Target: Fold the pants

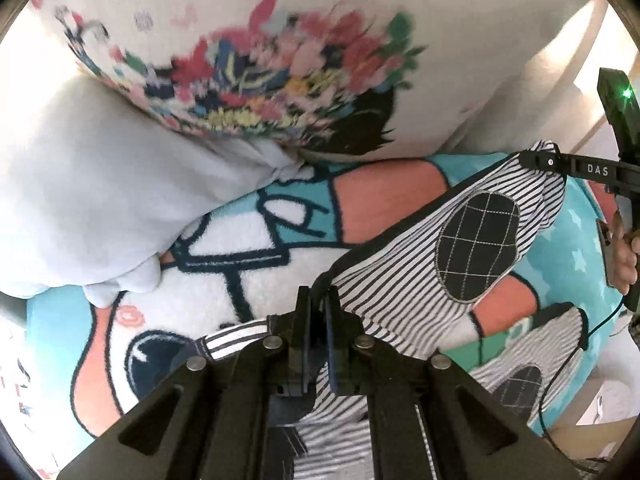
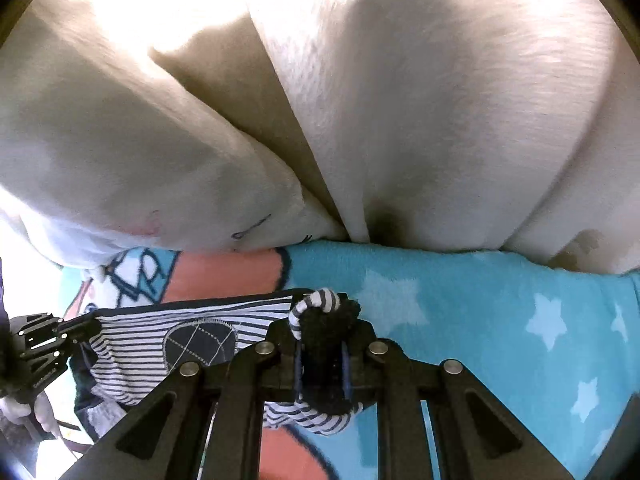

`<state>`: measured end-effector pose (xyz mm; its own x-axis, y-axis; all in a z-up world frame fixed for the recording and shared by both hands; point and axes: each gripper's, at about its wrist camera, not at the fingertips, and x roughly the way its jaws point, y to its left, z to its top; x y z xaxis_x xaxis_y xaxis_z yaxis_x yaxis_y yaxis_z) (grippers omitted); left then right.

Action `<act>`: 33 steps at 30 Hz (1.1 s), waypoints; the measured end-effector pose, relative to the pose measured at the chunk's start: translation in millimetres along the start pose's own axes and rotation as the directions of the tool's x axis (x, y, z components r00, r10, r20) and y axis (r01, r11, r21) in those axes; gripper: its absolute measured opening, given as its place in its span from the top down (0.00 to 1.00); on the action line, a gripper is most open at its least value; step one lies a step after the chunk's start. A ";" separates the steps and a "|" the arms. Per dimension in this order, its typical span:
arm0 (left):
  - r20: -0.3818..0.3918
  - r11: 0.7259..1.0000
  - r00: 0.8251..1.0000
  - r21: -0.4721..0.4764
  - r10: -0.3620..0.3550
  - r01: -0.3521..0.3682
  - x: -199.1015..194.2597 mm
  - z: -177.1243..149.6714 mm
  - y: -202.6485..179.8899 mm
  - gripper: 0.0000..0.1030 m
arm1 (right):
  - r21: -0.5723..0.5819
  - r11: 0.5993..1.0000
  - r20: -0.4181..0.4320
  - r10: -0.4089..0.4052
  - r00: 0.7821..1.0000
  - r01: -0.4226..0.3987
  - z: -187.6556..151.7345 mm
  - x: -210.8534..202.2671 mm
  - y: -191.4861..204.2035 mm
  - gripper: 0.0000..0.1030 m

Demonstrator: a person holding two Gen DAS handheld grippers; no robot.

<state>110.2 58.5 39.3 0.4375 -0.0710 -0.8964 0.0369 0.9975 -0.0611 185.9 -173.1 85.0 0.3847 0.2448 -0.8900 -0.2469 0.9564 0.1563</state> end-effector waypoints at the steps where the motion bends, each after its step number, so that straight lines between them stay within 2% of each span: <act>1: 0.008 1.000 1.000 0.005 -0.002 0.002 -6.9 -0.7 4.5 0.94 | 0.010 1.000 0.011 0.007 1.000 -0.008 -4.2 -5.7 -2.9 0.85; 5: 0.042 1.000 0.999 0.015 -0.011 0.010 -34.7 -16.5 1.4 0.94 | 0.057 0.997 0.041 0.040 0.998 -0.042 -29.8 -31.7 -10.4 0.85; 11: 0.075 0.999 0.997 0.048 -0.024 0.020 -62.4 -52.1 -8.6 0.94 | 0.109 0.990 0.033 0.089 0.995 -0.092 -80.6 -50.4 -10.7 0.85; 16: 0.027 0.996 0.999 0.086 -0.037 0.034 -57.6 -92.4 -17.9 0.94 | 0.167 0.980 -0.028 0.114 0.993 -0.107 -135.5 -52.9 -23.2 0.85; 20: -0.022 0.996 0.999 0.073 -0.049 0.051 -52.5 -116.2 -20.2 0.94 | 0.217 0.970 -0.077 0.133 0.988 -0.113 -173.8 -45.0 -30.2 0.85; 28: -0.083 0.996 0.995 0.071 -0.053 0.059 -43.7 -150.1 -22.7 0.94 | 0.240 0.966 -0.120 0.129 0.984 -0.098 -216.7 -52.9 -30.3 0.85; 31: -0.092 0.995 0.994 0.078 -0.053 0.060 -45.6 -156.5 -22.7 0.93 | 0.245 0.965 -0.129 0.127 0.983 -0.093 -225.7 -60.8 -31.8 0.75; 33: -0.093 0.994 0.994 0.082 -0.061 0.069 -50.2 -158.2 -19.5 0.92 | 0.259 0.962 -0.131 0.122 0.984 -0.085 -229.2 -70.7 -35.4 0.63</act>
<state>-54.6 43.6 16.1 0.3490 -0.1309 -0.9279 0.1403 0.9863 -0.0864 -36.5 -260.9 44.2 0.2315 0.3363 -0.9128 -0.0398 0.9408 0.3366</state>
